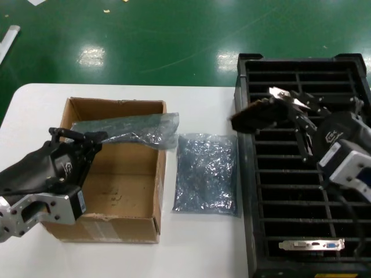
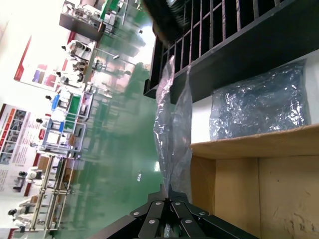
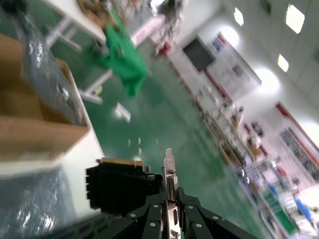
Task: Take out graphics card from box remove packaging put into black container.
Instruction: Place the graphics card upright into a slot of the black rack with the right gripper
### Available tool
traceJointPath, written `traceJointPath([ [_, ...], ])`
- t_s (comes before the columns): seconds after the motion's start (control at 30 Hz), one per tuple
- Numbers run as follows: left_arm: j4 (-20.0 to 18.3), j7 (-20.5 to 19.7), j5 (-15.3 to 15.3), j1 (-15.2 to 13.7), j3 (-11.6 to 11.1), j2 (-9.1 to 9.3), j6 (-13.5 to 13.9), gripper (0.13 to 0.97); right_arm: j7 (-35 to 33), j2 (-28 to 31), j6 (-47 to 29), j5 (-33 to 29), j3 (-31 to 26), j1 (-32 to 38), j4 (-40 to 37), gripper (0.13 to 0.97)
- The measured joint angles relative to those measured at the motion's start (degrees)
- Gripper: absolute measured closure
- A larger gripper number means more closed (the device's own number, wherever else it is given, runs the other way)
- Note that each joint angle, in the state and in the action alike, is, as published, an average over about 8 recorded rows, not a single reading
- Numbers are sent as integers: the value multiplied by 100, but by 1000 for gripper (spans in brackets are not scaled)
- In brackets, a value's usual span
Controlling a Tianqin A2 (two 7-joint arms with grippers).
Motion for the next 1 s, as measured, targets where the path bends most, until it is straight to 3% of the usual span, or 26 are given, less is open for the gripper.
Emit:
traceJointPath([
  [0.17,0,0,0,0,0,0,0,959,-288,-919,-502,-1255,199,-15,26,925],
  [0.33,0,0,0,0,0,0,0,959,-211,-1451,-869,-2545,43,20,32,925],
  [0.67,0,0,0,0,0,0,0,959,639,-1650,-1576,-4503,-829,200,35,925],
  [1.0,0,0,0,0,0,0,0,959,1107,-1662,-2227,-5532,-1419,375,35,925],
])
